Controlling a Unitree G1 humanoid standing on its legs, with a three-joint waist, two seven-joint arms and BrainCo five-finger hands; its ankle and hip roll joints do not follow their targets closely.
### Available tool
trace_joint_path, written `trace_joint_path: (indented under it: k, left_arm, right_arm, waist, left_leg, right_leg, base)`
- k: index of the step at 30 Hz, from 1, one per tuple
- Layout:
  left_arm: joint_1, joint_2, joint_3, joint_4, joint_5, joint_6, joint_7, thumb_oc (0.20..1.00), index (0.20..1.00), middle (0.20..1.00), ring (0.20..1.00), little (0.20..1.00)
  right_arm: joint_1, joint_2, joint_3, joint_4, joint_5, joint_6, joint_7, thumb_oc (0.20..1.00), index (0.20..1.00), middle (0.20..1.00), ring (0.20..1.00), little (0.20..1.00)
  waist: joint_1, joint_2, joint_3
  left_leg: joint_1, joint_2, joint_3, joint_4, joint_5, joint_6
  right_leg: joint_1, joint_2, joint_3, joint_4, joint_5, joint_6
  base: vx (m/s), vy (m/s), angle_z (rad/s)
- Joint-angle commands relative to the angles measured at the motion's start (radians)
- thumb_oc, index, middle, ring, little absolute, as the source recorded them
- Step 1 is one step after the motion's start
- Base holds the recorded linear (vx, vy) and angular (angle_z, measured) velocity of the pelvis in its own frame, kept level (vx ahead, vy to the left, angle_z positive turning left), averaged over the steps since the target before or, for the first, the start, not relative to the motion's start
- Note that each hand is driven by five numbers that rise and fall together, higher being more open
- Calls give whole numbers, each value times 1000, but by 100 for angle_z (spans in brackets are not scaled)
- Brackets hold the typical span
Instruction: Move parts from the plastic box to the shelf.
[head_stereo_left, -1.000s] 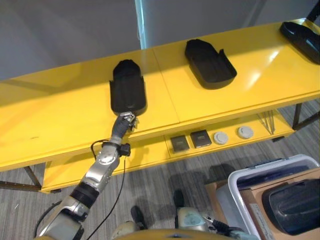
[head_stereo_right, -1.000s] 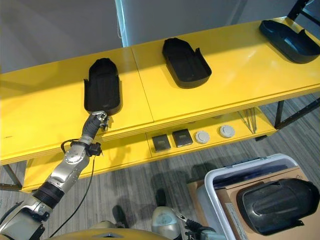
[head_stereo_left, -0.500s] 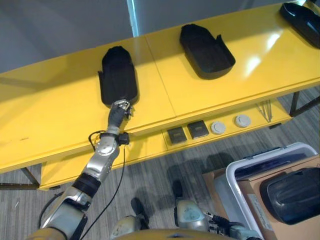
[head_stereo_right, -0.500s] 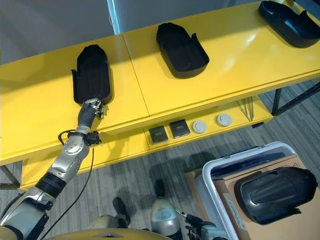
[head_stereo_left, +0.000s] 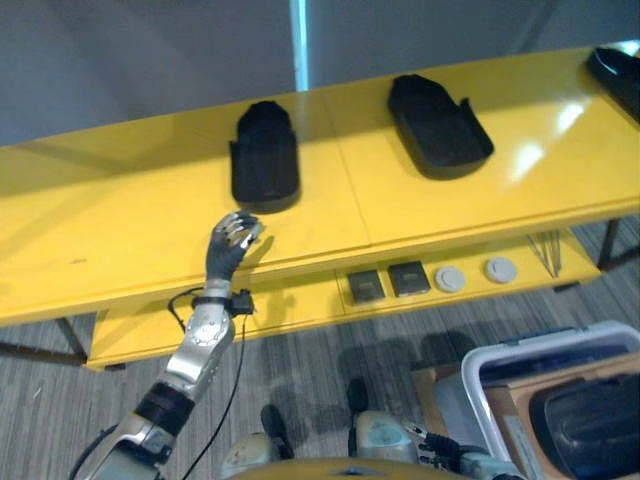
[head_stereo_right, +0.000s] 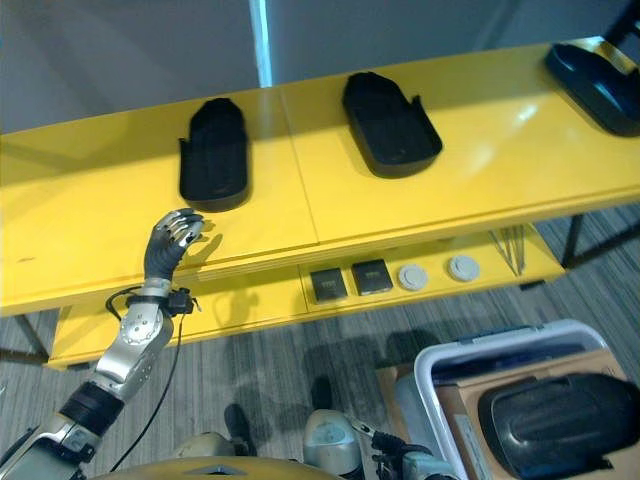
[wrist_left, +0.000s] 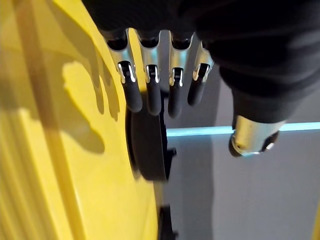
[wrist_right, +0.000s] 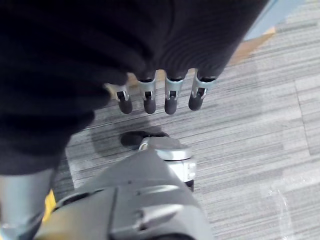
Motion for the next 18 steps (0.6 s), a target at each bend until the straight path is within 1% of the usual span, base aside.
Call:
trace_joint_path:
  k: [1,2,4,5,7,8,10,11,12,13,14,15,16,18]
  left_arm:
    - [-14,48,-32,-7,245,-100,148,1000,1000,1000,1000,1000]
    - [20,63,-49,15,309,-82,206,1000,1000,1000,1000,1000]
    - [65,76,-58,62,335,-54,256,1000,1000,1000,1000,1000]
    - [92,81,-61,107,355,-42,270,1000,1000,1000,1000,1000]
    - [95,82,-61,114,361,-41,277,1000,1000,1000,1000,1000]
    - [155,59,-43,284,345,10,295,1000,1000,1000,1000,1000]
    - [182,29,-22,414,349,7,309,1000,1000,1000,1000,1000]
    - [203,-4,2,539,337,6,318,1000,1000,1000,1000,1000]
    - [208,-14,10,576,333,0,322,1000,1000,1000,1000,1000]
    - [211,-20,15,596,319,16,325,1000,1000,1000,1000,1000]
    - [223,-50,50,699,275,1,334,1000,1000,1000,1000,1000]
    - [227,-59,63,732,256,-6,337,1000,1000,1000,1000,1000]
    - [235,-79,96,807,211,-25,338,1000,1000,1000,1000,1000]
    - [247,-106,151,875,92,-36,312,1000,1000,1000,1000,1000]
  right_arm:
    - [2,41,11,80,26,-12,0,1000,1000,1000,1000,1000]
    - [-9,49,14,90,51,-19,-11,1000,1000,1000,1000,1000]
    - [-24,50,14,96,84,-23,-15,1000,1000,1000,1000,1000]
    - [-34,50,14,97,96,-20,-13,1000,1000,1000,1000,1000]
    - [-36,51,14,97,98,-19,-14,1000,1000,1000,1000,1000]
    - [-46,58,21,99,96,-6,-9,1000,1000,1000,1000,1000]
    - [-51,66,26,109,107,-5,-11,1000,1000,1000,1000,1000]
    - [-59,72,23,123,124,-1,-13,1000,1000,1000,1000,1000]
    - [-61,73,22,127,127,-1,-13,1000,1000,1000,1000,1000]
    - [-63,74,20,130,130,0,-14,1000,1000,1000,1000,1000]
    - [-68,76,20,140,134,-2,-22,1000,1000,1000,1000,1000]
    - [-70,76,20,143,134,1,-25,1000,1000,1000,1000,1000]
    - [-72,74,25,150,124,9,-25,1000,1000,1000,1000,1000]
    - [-74,74,38,158,98,11,-29,1000,1000,1000,1000,1000]
  waist:
    - [31,-22,-75]
    - [51,-27,-82]
    - [72,-32,-90]
    - [84,-34,-93]
    - [86,-35,-97]
    - [107,-41,-98]
    - [115,-43,-99]
    - [121,-44,-104]
    - [122,-44,-105]
    - [122,-45,-108]
    - [123,-48,-112]
    - [123,-49,-113]
    - [126,-54,-113]
    - [141,-64,-107]
  left_leg:
    - [-16,60,-29,-2,-84,-37]
    - [-7,58,-39,-2,-91,-35]
    - [1,55,-52,-2,-97,-32]
    - [3,54,-58,-2,-99,-31]
    - [-2,53,-59,-2,-96,-30]
    - [1,53,-70,-2,-95,-32]
    - [-3,55,-74,-2,-91,-35]
    - [-6,55,-83,-2,-86,-38]
    - [-5,55,-88,-2,-85,-38]
    - [-9,54,-92,-2,-82,-38]
    - [-4,45,-117,-2,-85,-33]
    - [-2,41,-126,-2,-86,-31]
    - [-6,26,-158,19,-97,-26]
    - [-38,-9,-252,73,-122,-12]
  right_leg:
    - [73,-49,-41,2,-152,32]
    - [87,-49,-54,2,-156,31]
    - [101,-49,-65,2,-162,30]
    - [106,-48,-71,2,-163,30]
    - [101,-48,-72,2,-160,30]
    - [110,-47,-87,2,-160,32]
    - [111,-44,-94,2,-159,33]
    - [111,-38,-92,2,-160,31]
    - [111,-36,-89,2,-161,30]
    - [107,-34,-86,2,-159,29]
    - [101,-28,-61,2,-160,26]
    - [98,-27,-51,2,-160,26]
    - [91,-27,-23,2,-157,24]
    - [74,-28,34,2,-148,27]
  base:
    - [-61,-48,33]
    - [-46,-34,33]
    - [-37,-28,28]
    - [-22,-17,20]
    - [-35,-20,21]
    - [-58,-35,15]
    - [-42,-36,6]
    - [1,-21,12]
    - [6,-13,15]
    - [27,12,14]
    - [31,17,9]
    - [54,60,5]
    - [47,85,2]
    - [39,107,-25]
